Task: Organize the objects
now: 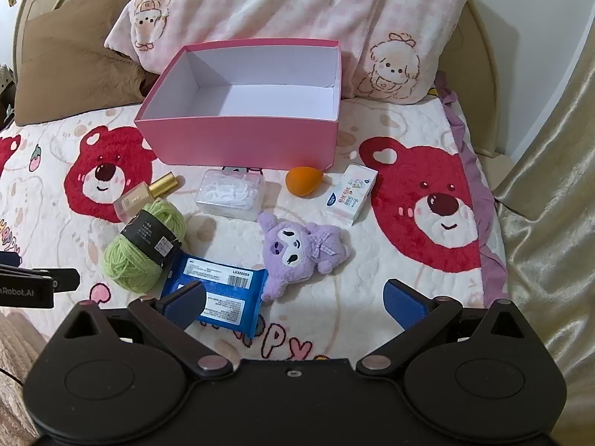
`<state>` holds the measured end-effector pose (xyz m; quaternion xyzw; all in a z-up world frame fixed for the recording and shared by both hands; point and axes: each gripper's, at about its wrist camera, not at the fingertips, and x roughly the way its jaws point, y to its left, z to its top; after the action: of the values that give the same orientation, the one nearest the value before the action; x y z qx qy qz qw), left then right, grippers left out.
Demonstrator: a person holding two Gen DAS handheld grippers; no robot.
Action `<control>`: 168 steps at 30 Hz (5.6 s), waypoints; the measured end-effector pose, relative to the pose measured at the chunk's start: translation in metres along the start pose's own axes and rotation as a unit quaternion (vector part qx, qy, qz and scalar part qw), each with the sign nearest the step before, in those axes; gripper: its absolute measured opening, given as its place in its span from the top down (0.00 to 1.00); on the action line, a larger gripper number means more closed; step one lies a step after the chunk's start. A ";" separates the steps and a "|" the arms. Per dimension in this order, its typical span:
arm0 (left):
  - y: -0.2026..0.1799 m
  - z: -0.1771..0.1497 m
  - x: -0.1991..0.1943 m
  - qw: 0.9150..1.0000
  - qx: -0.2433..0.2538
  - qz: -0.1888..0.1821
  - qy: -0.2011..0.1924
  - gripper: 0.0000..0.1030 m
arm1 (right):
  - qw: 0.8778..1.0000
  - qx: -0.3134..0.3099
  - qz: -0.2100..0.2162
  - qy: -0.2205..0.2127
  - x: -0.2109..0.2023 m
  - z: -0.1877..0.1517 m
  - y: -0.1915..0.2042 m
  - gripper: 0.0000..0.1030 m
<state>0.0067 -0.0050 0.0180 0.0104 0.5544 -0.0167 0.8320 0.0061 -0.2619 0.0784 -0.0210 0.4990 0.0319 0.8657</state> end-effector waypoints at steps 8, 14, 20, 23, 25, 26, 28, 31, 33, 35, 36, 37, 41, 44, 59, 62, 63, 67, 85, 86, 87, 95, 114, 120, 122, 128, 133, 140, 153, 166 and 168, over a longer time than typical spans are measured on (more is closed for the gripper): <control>0.000 0.000 0.000 1.000 -0.001 0.001 0.000 0.00 | 1.000 -0.002 -0.001 0.001 0.001 0.001 0.000 0.00; 0.002 -0.004 0.003 1.000 -0.003 -0.001 0.003 0.00 | 1.000 -0.005 -0.003 0.005 0.004 -0.001 0.001 0.00; 0.003 -0.002 0.006 1.000 -0.004 -0.001 0.009 0.00 | 1.000 -0.005 -0.006 0.005 0.005 -0.002 0.002 0.00; 0.004 -0.001 0.007 1.000 -0.005 -0.002 0.011 0.00 | 1.000 -0.006 -0.007 0.005 0.006 -0.002 0.002 0.00; 0.004 -0.001 0.007 1.000 -0.005 -0.003 0.012 0.00 | 1.000 -0.005 -0.008 0.005 0.006 -0.002 0.002 0.00; 0.004 -0.002 0.007 1.000 -0.004 -0.002 0.012 0.00 | 1.000 -0.005 -0.007 0.005 0.006 -0.001 0.001 0.00; 0.004 -0.001 0.007 1.000 -0.005 -0.003 0.011 0.00 | 1.000 -0.005 -0.007 0.006 0.007 -0.001 0.001 0.00; 0.004 -0.001 0.007 1.000 -0.006 -0.003 0.011 0.00 | 1.000 -0.006 -0.007 0.007 0.007 -0.002 0.001 0.00; 0.004 -0.002 0.008 1.000 -0.007 -0.003 0.011 0.00 | 1.000 -0.007 -0.007 0.007 0.007 -0.002 0.002 0.00; 0.004 -0.002 0.007 1.000 -0.006 -0.002 0.011 0.00 | 1.000 -0.008 -0.007 0.007 0.008 -0.001 0.002 0.00; 0.004 -0.002 0.007 1.000 -0.007 -0.003 0.011 0.00 | 1.000 -0.008 -0.007 0.007 0.008 -0.001 0.002 0.00; 0.004 -0.002 0.007 1.000 -0.007 -0.003 0.012 0.00 | 1.000 -0.008 -0.007 0.007 0.008 -0.001 0.002 0.00; 0.005 -0.002 0.007 1.000 -0.006 -0.004 0.014 0.00 | 1.000 -0.008 -0.008 0.008 0.008 -0.001 0.002 0.00; 0.006 -0.002 0.007 1.000 -0.005 -0.005 0.015 0.00 | 1.000 -0.008 -0.007 0.009 0.008 -0.002 0.002 0.00; 0.007 -0.004 0.008 1.000 -0.005 -0.008 0.016 0.00 | 1.000 -0.009 -0.008 0.010 0.010 -0.002 0.003 0.00; 0.006 -0.003 0.007 1.000 -0.006 -0.007 0.016 0.00 | 1.000 -0.010 -0.009 0.011 0.011 -0.003 0.003 0.00; 0.006 -0.004 0.008 1.000 -0.006 -0.007 0.017 0.00 | 1.000 -0.009 -0.009 0.011 0.011 -0.003 0.003 0.00; 0.007 -0.004 0.009 1.000 -0.007 -0.008 0.018 0.00 | 1.000 -0.015 -0.006 0.012 0.012 -0.004 0.005 0.00; 0.026 0.052 0.007 0.994 0.077 -0.049 -0.065 0.00 | 0.980 -0.151 0.113 -0.062 0.029 0.009 0.069 0.01; 0.026 0.055 0.012 0.993 0.080 -0.057 -0.064 0.00 | 0.978 -0.148 0.134 -0.058 0.038 0.008 0.074 0.01; 0.025 0.057 0.017 0.993 0.083 -0.063 -0.064 0.00 | 0.976 -0.143 0.152 -0.058 0.043 0.007 0.078 0.01; 0.035 0.056 0.066 0.992 0.074 -0.101 -0.032 0.03 | 0.963 -0.118 0.236 -0.055 0.085 -0.007 0.113 0.01; 0.060 0.032 0.139 0.963 -0.017 -0.267 0.032 0.45 | 0.975 -0.091 0.204 0.001 0.156 -0.023 0.141 0.15; 0.060 0.027 0.142 0.959 -0.040 -0.277 0.034 0.49 | 0.976 -0.114 0.184 -0.034 0.147 -0.034 0.137 0.33; 0.057 0.026 0.137 0.960 -0.038 -0.275 0.030 0.49 | 0.972 -0.147 0.172 -0.059 0.135 -0.041 0.141 0.38; 0.046 0.026 0.105 0.963 -0.020 -0.267 -0.016 0.50 | 0.958 -0.208 0.153 -0.128 0.102 -0.043 0.134 0.44; 0.032 0.028 0.083 0.964 -0.008 -0.261 -0.048 0.52 | 0.955 -0.207 0.149 -0.153 0.089 -0.039 0.120 0.47; 0.008 0.039 0.043 0.962 0.024 -0.255 -0.089 0.52 | 0.941 -0.241 0.111 -0.208 0.062 -0.032 0.112 0.47; -0.053 0.134 -0.008 0.945 0.087 -0.271 -0.162 0.52 | 0.923 -0.280 0.030 -0.262 0.035 0.053 0.068 0.47; -0.112 0.246 0.081 0.949 0.076 -0.282 -0.118 0.52 | 0.947 -0.251 0.015 -0.200 0.131 0.146 0.020 0.47; -0.114 0.258 0.101 0.949 0.056 -0.296 -0.096 0.52 | 0.952 -0.251 0.017 -0.174 0.147 0.156 0.014 0.47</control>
<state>0.2790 -0.1294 0.0238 -0.1091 0.4485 -0.2943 0.8368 0.2135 -0.2321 0.0292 -0.2228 0.3170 0.1738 0.9053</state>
